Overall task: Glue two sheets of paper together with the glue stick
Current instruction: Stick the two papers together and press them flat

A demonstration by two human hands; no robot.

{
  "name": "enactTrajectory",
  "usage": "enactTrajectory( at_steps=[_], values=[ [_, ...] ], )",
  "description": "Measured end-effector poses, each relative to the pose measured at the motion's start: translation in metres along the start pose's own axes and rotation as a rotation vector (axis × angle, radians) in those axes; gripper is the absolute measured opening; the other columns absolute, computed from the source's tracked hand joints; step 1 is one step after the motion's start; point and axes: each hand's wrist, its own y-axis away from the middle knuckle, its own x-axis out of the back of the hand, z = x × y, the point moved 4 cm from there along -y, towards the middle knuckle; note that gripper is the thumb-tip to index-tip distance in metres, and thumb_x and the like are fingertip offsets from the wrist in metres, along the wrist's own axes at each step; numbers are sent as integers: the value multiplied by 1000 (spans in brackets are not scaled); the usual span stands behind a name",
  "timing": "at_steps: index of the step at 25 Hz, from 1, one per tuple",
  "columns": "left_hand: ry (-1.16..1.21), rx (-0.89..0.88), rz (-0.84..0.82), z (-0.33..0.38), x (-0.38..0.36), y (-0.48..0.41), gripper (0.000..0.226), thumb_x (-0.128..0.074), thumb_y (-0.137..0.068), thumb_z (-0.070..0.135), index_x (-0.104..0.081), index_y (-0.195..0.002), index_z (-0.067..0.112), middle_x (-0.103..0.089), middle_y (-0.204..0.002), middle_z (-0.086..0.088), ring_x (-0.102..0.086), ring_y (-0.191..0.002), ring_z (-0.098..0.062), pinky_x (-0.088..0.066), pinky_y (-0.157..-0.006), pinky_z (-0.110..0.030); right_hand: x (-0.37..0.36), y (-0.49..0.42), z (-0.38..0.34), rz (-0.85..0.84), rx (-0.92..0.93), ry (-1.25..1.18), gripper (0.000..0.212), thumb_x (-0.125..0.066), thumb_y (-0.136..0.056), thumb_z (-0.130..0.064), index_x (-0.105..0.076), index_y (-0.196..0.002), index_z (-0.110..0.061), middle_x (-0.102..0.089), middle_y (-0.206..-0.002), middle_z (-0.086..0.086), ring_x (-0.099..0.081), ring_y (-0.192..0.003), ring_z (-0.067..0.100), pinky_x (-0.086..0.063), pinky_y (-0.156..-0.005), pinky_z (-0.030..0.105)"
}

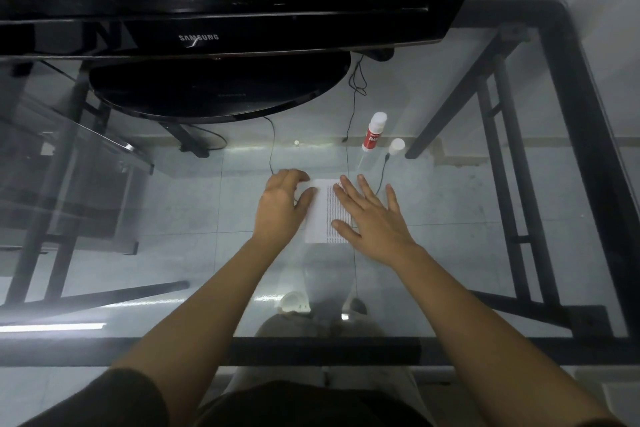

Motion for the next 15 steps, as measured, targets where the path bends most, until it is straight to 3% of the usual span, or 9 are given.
enactTrajectory(
  at_steps=[1,3,5,7,10,15],
  values=[
    [5,-138,-54,0,2,0,27,-50,-93,21,-57,-117,9,-63,-119,-10,-56,-107,-23,-44,-90,-31,1,0,1,-21,3,-5,65,-21,-92,-58,2,-146,-31,8,-156,-11,14,-142,13,13,-110,50],
    [-68,-278,-284,-6,0,0,44,-29,-98,35,-38,-139,20,-41,-145,1,-29,-135,-15,-21,-107,-34,3,-1,2,-51,9,-1,65,-22,-92,-58,4,-146,-31,9,-156,-11,16,-142,12,10,-111,51],
    [-307,-349,-485,-19,-5,1,54,-9,-95,50,-10,-146,32,-14,-153,11,7,-141,-10,2,-112,-40,4,-1,1,-69,13,14,66,-22,-92,-58,6,-145,-30,11,-156,-11,17,-141,13,10,-111,51],
    [-526,-439,-579,-29,-5,6,56,0,-91,58,12,-142,39,2,-153,13,27,-137,-9,20,-109,-43,4,-1,0,-78,6,28,67,-21,-92,-58,8,-145,-29,14,-156,-10,18,-141,14,10,-111,51],
    [-624,-582,-635,-32,1,18,57,-2,-91,59,17,-141,39,6,-150,16,29,-136,-12,28,-103,-47,4,-1,0,-86,6,42,68,-20,-92,-58,10,-145,-28,15,-156,-8,19,-141,15,9,-112,51],
    [-585,-706,-656,-36,12,58,54,-10,-94,54,-4,-146,37,-11,-151,15,15,-142,-19,18,-106,-59,5,-1,0,-98,3,44,68,-19,-92,-58,10,-145,-27,16,-156,-7,19,-141,16,9,-112,51]
  ],
)
